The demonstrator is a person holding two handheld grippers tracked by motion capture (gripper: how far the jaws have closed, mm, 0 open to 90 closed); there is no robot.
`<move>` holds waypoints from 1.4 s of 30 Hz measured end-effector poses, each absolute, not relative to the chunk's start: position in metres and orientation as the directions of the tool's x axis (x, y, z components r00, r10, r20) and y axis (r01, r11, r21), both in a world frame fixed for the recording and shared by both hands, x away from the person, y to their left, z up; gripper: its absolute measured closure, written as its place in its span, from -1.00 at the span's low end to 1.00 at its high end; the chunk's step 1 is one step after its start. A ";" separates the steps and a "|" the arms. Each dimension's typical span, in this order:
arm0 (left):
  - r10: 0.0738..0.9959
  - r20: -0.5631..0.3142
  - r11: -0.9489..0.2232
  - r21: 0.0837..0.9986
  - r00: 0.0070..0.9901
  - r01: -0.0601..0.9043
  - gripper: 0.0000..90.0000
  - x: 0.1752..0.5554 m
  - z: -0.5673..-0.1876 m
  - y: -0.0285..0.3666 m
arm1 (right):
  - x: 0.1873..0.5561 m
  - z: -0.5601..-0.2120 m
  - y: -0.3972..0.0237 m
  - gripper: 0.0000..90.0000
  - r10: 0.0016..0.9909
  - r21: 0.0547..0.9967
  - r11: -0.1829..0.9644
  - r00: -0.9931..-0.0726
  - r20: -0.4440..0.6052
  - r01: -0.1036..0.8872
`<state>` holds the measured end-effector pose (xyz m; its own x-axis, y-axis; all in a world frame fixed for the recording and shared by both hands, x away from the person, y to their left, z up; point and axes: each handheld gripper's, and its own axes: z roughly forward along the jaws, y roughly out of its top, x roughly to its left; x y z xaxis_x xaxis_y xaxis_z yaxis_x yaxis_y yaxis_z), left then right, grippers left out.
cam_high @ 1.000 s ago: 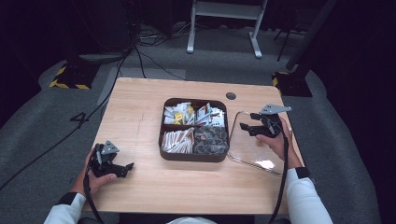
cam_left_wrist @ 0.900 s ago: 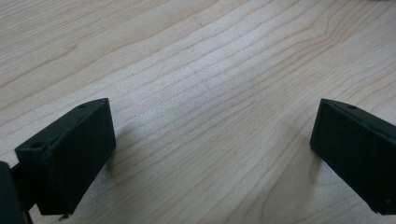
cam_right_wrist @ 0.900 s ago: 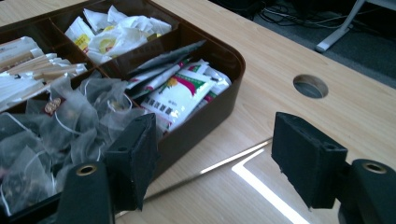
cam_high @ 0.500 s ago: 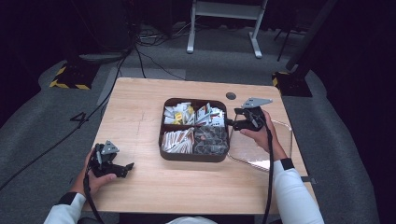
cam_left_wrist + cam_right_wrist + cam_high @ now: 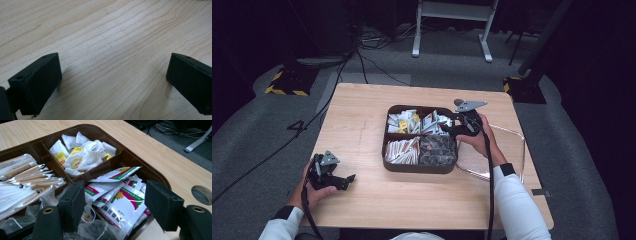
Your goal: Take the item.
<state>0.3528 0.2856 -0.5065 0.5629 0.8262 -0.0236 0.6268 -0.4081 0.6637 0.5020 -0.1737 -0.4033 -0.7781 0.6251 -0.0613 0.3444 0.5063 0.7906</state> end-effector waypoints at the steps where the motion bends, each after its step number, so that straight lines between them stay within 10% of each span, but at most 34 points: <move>1: 0.826 -0.023 -0.410 0.663 0.564 0.627 -0.99 0.353 -0.506 0.286 | 0.503 -0.403 -0.172 -0.25 0.625 0.790 0.507 -0.779 -0.060 0.346; 42: 0.826 -0.019 -0.412 0.662 0.564 0.626 -0.99 0.353 -0.506 0.286 | 0.557 -0.441 -0.117 -0.17 0.700 0.690 0.529 -0.714 -0.026 0.494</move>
